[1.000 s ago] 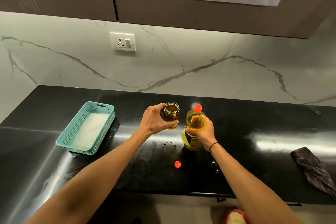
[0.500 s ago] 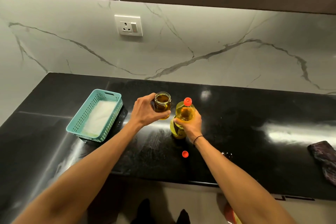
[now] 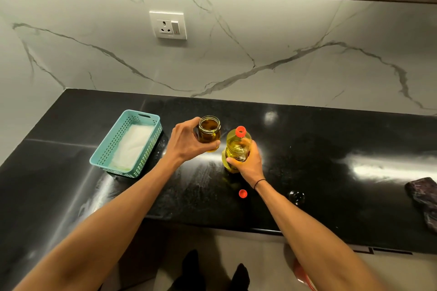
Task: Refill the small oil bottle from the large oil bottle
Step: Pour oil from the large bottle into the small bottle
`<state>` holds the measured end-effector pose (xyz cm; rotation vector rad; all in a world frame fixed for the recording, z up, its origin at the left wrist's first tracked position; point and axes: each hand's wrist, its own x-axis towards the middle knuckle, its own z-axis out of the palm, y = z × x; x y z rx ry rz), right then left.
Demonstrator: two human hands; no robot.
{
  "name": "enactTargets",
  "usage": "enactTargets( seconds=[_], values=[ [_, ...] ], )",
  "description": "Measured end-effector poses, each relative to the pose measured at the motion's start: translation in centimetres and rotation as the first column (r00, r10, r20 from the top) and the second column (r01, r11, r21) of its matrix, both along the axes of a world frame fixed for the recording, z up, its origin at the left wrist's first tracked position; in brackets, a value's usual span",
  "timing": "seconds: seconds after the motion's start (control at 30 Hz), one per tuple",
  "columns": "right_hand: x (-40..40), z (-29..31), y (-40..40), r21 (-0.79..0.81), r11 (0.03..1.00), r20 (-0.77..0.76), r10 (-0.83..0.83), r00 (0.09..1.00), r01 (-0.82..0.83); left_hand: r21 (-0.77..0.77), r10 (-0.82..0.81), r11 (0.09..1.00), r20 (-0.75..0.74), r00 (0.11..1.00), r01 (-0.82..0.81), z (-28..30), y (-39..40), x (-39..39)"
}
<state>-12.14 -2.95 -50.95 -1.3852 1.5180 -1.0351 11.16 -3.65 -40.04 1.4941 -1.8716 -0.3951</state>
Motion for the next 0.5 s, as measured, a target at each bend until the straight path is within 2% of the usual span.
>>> enactTargets(
  seconds=[0.13, 0.27, 0.37, 0.5],
  values=[
    [-1.5, -0.7, 1.6, 0.024, 1.000, -0.061, 0.003, 0.998, -0.001, -0.002, -0.022, 1.000, 0.000, 1.000, 0.022, -0.1, 0.3, -0.2],
    [-2.1, -1.2, 3.7, 0.061, 0.992, -0.134, -0.103, 0.986, 0.112, -0.002, -0.035, 0.999, -0.002, 0.999, 0.035, 0.0, 0.8, -0.7],
    [-2.4, -1.7, 4.8, 0.047, 0.990, -0.206, -0.120, 0.971, 0.133, -0.004, -0.052, 0.999, -0.019, 0.998, 0.052, 0.0, 1.4, -1.1],
    [-3.8, -1.7, 5.9, 0.018, 0.984, -0.401, -0.154, 0.903, 0.176, -0.002, -0.073, 0.997, -0.021, 0.997, 0.073, -0.3, 2.3, -1.6]
  ],
)
